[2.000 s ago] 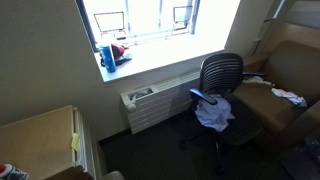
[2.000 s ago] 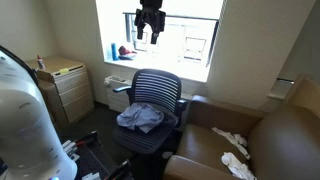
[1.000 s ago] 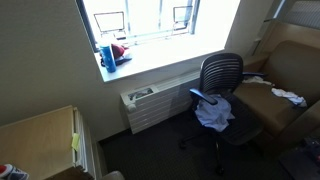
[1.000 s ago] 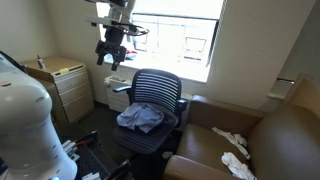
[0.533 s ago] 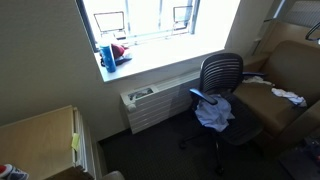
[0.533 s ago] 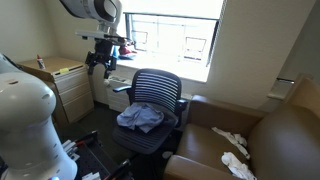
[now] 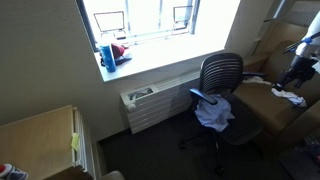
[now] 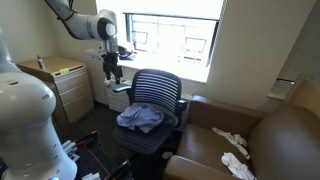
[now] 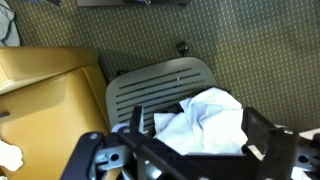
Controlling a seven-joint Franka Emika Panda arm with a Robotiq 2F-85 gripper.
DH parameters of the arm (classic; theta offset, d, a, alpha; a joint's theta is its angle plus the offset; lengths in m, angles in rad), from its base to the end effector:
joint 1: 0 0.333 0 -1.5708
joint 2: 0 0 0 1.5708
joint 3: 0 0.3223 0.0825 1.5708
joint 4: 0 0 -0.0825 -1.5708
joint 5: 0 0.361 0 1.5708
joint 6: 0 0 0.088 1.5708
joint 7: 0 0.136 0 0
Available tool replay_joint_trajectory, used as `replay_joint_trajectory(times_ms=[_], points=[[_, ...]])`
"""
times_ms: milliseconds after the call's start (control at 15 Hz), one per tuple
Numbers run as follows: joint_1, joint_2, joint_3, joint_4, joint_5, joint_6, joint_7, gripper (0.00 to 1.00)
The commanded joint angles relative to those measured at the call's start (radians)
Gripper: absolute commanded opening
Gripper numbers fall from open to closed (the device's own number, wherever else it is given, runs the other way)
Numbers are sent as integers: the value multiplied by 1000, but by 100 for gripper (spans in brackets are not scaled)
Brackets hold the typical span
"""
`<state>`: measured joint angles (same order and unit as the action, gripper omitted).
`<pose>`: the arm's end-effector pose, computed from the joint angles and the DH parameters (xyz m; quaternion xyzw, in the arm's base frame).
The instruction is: Take the grey shirt off the seat and put it on the back of the black chair
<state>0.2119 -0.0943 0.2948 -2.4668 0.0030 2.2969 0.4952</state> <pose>0.3847 0.2125 0.3156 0.9991 0.0035 -0.0289 0.0301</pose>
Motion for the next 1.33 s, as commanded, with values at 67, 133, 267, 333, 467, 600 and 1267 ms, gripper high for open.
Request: replay_joint_trajectory(times_ms=[67,133,267,333,467,600,1267], points=[[30,101,2,8,-63,33,128,100],[41,142,-2,12,-65,39,144,100],[44,147,-7,17,-65,44,143,100],[43,112,-7,-2,-90,50,150,100],[34,172,-22,-3,-121,144,281,100],[42,298,-33,12,-99,271,375,100],[210,635,-137,185,-57,377,396,100]])
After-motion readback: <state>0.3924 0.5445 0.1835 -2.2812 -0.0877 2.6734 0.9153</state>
